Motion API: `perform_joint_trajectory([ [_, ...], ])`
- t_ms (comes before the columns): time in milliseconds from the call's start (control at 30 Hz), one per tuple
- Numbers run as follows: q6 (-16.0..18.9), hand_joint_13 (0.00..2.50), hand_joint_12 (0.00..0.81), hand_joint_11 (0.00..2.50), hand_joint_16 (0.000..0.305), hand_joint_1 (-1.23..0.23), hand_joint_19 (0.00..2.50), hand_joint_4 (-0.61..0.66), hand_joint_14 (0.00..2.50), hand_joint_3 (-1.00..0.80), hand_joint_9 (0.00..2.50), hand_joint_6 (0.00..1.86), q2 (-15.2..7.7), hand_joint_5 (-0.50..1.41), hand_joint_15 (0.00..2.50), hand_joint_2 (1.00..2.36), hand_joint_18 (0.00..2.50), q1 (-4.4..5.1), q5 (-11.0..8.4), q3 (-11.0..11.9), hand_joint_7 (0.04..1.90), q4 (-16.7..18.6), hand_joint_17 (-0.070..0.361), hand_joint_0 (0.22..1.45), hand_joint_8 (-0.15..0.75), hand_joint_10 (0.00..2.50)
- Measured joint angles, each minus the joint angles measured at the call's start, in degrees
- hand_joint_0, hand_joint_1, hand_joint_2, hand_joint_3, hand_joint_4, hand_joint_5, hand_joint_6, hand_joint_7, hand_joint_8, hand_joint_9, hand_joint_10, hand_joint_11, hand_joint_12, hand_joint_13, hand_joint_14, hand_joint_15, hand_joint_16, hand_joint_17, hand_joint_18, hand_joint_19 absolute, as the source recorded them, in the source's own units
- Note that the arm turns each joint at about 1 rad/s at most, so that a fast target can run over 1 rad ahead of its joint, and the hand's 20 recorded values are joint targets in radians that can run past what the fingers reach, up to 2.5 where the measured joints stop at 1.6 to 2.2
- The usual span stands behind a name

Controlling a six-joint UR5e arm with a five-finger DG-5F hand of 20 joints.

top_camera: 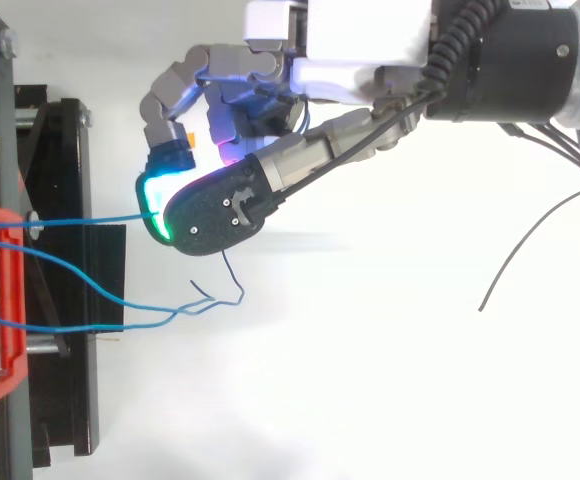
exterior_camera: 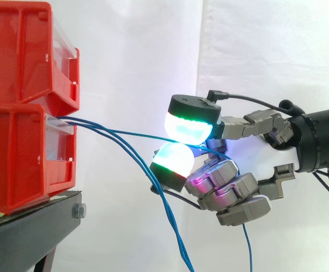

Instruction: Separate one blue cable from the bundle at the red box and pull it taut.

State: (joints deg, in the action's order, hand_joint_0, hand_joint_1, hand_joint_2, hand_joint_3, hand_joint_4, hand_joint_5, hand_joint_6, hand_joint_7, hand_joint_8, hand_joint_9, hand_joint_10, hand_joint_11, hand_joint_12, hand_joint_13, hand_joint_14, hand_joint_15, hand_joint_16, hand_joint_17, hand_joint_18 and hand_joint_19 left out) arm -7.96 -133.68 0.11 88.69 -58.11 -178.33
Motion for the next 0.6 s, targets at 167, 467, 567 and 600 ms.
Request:
perform_joint_trajectory([
  [167, 2.0, 0.64, 0.363, 1.35, 0.038, -0.76, 1.69, -0.31, 2.50, -0.50, 0.36, 0.92, 0.0, -0.21, 1.35, 1.00, 1.12, 0.13, -0.52, 0.0, 1.16, 0.0, 0.086, 0.79, 0.331, 2.50],
  [467, 4.9, 0.65, 0.352, 1.36, 0.039, -0.75, 1.70, -0.35, 2.50, -0.50, 0.39, 0.92, 0.0, -0.21, 1.35, 1.00, 1.13, 0.28, -0.63, -0.4, 1.14, 0.1, 0.088, 0.82, 0.319, 2.50],
  [567, 5.1, 0.65, 0.353, 1.37, 0.038, -0.76, 1.69, -0.38, 2.50, -0.50, 0.40, 0.91, 0.0, -0.21, 1.36, 1.00, 1.12, 0.27, -0.58, -0.6, 1.21, 0.2, 0.086, 0.82, 0.316, 2.50],
  [600, 5.2, 0.65, 0.356, 1.37, 0.038, -0.76, 1.70, -0.39, 2.50, -0.50, 0.41, 0.92, 0.0, -0.21, 1.36, 1.00, 1.12, 0.28, -0.54, -0.6, 1.23, 0.2, 0.085, 0.82, 0.319, 2.50],
])
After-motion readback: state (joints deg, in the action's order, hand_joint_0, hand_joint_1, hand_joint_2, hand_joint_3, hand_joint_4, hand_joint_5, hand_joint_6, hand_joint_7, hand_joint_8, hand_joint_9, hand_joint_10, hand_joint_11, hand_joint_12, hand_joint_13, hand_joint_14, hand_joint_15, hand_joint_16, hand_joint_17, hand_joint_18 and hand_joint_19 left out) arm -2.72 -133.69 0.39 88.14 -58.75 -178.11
